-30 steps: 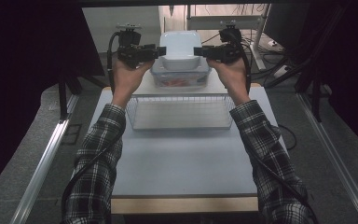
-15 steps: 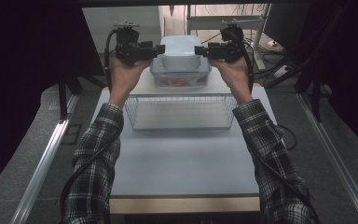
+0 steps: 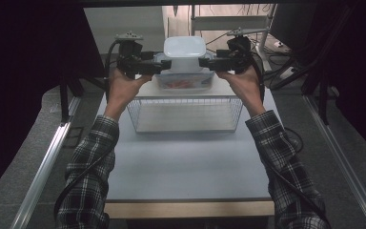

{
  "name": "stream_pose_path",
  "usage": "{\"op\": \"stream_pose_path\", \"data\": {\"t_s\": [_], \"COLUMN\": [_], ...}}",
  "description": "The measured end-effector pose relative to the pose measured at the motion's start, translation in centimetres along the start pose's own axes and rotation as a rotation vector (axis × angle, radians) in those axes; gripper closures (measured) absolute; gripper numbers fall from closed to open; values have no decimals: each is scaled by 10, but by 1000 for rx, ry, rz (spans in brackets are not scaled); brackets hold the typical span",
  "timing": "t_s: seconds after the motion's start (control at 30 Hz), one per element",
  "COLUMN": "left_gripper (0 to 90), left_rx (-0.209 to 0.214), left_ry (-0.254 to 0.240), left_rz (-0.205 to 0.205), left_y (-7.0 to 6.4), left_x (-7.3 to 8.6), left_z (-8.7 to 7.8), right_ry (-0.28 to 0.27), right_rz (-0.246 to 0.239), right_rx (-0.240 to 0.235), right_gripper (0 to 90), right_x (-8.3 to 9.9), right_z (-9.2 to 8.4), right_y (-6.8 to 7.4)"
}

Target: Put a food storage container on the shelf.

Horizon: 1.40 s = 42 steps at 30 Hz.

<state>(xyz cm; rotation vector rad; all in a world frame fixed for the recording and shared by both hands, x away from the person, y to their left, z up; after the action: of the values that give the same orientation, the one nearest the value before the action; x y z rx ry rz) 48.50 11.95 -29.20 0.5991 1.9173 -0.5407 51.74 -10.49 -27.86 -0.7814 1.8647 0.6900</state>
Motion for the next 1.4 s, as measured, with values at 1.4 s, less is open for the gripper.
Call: {"op": "stream_pose_path", "data": {"t_s": [1.4], "left_gripper": [61], "left_rx": [43], "left_ry": [36], "left_rz": [151], "left_y": [-47], "left_x": [86], "left_z": [-7], "right_ry": [42], "right_rz": [-84], "right_rx": [-85], "right_gripper": [50], "right_x": [86], "right_z": [-21], "right_y": [30]}}
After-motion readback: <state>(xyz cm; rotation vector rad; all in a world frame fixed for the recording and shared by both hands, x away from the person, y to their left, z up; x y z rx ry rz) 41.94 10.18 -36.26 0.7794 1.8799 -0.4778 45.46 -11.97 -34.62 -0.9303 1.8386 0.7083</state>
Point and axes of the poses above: each handheld gripper's, and its own axes: z roughly forward along the jaws, x roughly out of its underside, y roughly to its left, the point moved 6 cm from there along z, roughly forward along the jaws, and after that the axes turned 4 degrees about -x, right-handed, at the moved point
